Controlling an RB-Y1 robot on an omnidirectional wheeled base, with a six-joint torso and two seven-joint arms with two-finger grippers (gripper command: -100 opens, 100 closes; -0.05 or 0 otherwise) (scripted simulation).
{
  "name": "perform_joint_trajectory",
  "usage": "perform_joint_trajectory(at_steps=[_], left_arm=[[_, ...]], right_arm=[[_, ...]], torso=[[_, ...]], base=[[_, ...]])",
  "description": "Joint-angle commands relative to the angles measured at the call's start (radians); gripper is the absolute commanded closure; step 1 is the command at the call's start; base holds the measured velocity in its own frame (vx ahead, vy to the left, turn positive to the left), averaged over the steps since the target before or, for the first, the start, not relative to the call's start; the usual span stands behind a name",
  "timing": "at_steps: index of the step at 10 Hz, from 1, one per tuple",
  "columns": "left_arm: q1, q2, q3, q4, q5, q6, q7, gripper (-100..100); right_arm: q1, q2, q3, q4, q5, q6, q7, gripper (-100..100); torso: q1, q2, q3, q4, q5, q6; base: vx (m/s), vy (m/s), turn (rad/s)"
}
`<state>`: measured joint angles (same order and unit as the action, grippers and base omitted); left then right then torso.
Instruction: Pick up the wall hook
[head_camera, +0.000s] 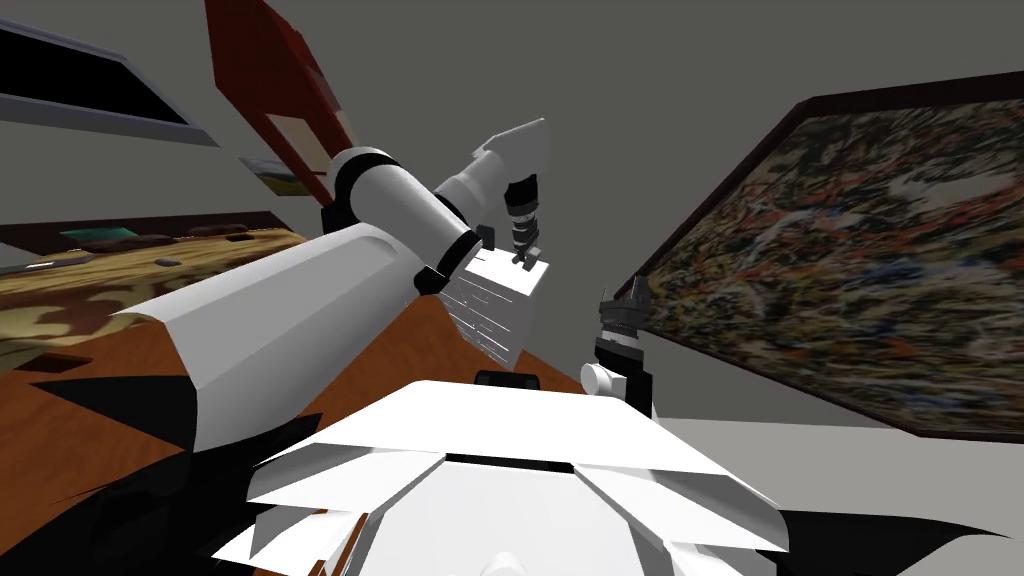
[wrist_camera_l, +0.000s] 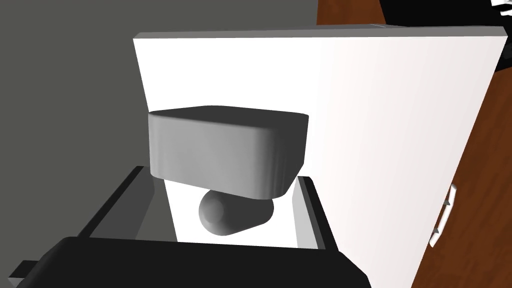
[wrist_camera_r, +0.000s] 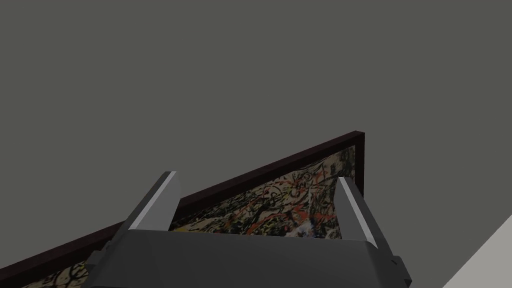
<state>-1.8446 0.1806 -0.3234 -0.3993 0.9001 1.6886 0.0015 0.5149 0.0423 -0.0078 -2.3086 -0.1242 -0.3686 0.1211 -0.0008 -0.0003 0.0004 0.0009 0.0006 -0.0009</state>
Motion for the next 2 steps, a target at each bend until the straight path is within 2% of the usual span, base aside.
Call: perform_joint_trajectory(at_steps=[1, 2], left_arm=[[0.0, 0.0, 0.0, 0.0, 0.0, 0.0, 0.0, 100], [-0.001, 0.0, -0.001, 0.004, 0.002, -0.003, -0.001, 0]], right_arm=[[0.0, 0.0, 0.0, 0.0, 0.0, 0.0, 0.0, 0], [0.0, 0.0, 0.0, 0.0, 0.0, 0.0, 0.0, 0]], torso=[[0.0, 0.0, 0.0, 0.0, 0.0, 0.0], [0.001, 0.0, 0.0, 0.0, 0.0, 0.0]], base=[[-0.001, -0.014, 0.008], [0.0, 0.0, 0.0]])
